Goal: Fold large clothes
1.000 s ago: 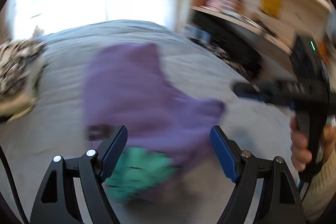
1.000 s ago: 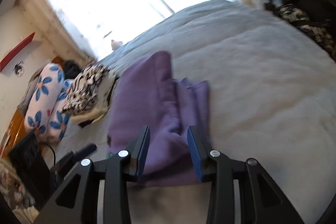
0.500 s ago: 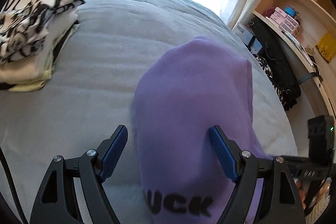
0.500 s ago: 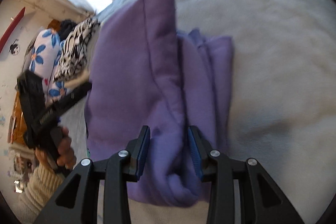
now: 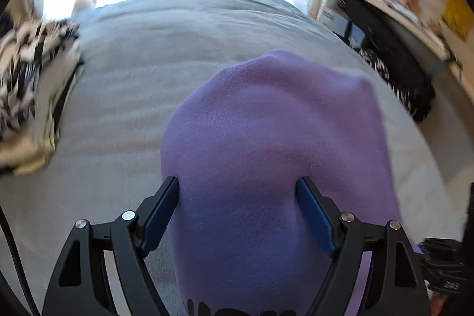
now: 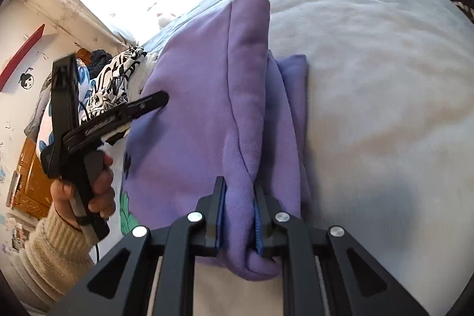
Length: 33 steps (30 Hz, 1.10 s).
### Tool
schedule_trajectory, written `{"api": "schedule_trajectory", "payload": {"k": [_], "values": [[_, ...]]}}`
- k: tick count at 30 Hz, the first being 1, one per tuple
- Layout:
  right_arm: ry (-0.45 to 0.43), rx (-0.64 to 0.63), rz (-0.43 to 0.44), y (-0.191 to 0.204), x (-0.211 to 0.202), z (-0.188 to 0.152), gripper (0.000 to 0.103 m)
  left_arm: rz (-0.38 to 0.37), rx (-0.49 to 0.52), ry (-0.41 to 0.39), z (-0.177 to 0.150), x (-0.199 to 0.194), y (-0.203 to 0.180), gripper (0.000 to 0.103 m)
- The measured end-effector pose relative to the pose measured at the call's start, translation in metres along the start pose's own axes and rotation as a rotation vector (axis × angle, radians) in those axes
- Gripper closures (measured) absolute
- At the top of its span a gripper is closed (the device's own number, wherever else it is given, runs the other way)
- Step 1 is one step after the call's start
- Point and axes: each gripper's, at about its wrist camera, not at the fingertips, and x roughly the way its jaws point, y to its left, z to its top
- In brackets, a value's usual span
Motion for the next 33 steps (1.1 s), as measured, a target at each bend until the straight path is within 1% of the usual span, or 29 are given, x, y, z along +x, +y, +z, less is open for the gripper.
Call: {"api": "schedule_trajectory", "payload": {"k": [1,3,4,5,7,9,12,14,17,18,20,21,23,25,27,28,29,30,31,33], "values": [[0.009,0.011,-0.010,-0.002,0.005,-0.006,0.089,0.023,0.024,-0.006,-0.001,0.001,-0.007,0.023],[0.053,0.061,-0.016,-0.011,0.024,-0.021,0.089,0.077,0.067,-0.012,-0.005,0.007,-0.020,0.022],[0.056,0.079,-0.014,-0.012,0.032,-0.024,0.089,0.095,0.083,-0.013,-0.007,0.010,-0.025,0.021],[0.040,0.101,-0.014,-0.015,0.036,-0.028,0.089,0.118,0.102,-0.018,-0.008,0.012,-0.031,0.019],[0.026,0.134,-0.003,-0.019,0.037,-0.029,0.089,0.155,0.118,-0.023,-0.010,0.016,-0.036,0.016],[0.025,0.127,-0.023,-0.015,0.032,-0.025,0.089,0.158,0.123,-0.025,-0.009,0.017,-0.038,0.015],[0.028,0.097,-0.059,-0.006,0.018,-0.015,0.080,0.119,0.096,-0.026,-0.009,0.014,-0.030,0.013],[0.003,0.071,-0.061,0.000,0.008,0.001,0.068,0.089,0.074,-0.026,-0.008,0.013,-0.024,0.012],[-0.071,0.090,-0.041,-0.004,-0.006,0.033,0.059,0.072,0.065,-0.027,-0.009,0.013,-0.019,0.011],[-0.103,0.105,-0.035,-0.006,-0.008,0.049,0.056,0.071,0.066,-0.027,-0.009,0.013,-0.019,0.011],[-0.137,0.115,-0.053,-0.009,-0.003,0.075,0.045,0.072,0.071,-0.025,-0.008,0.014,-0.019,0.010],[-0.141,0.122,-0.055,-0.013,0.002,0.087,0.044,0.070,0.073,-0.024,-0.008,0.014,-0.019,0.010],[-0.110,0.148,-0.038,-0.020,0.022,0.112,0.044,0.067,0.075,-0.020,-0.008,0.015,-0.019,0.009],[-0.096,0.149,-0.042,-0.019,0.041,0.126,0.044,0.061,0.072,-0.018,-0.008,0.015,-0.018,0.009],[-0.064,0.153,-0.081,-0.020,0.064,0.133,0.045,0.056,0.070,-0.018,-0.007,0.014,-0.018,0.009],[-0.045,0.171,-0.064,-0.024,0.072,0.134,0.045,0.053,0.069,-0.017,-0.007,0.014,-0.017,0.009],[-0.035,0.190,-0.032,-0.029,0.079,0.134,0.048,0.051,0.068,-0.015,-0.007,0.014,-0.016,0.009],[-0.039,0.203,-0.016,-0.032,0.082,0.132,0.056,0.042,0.066,-0.010,-0.006,0.014,-0.014,0.009],[-0.046,0.203,-0.008,-0.035,0.084,0.130,0.074,0.021,0.065,-0.002,-0.004,0.012,-0.012,0.009],[-0.062,0.170,-0.036,-0.032,0.079,0.125,0.078,-0.027,0.064,0.018,0.002,0.007,-0.008,0.009]]}}
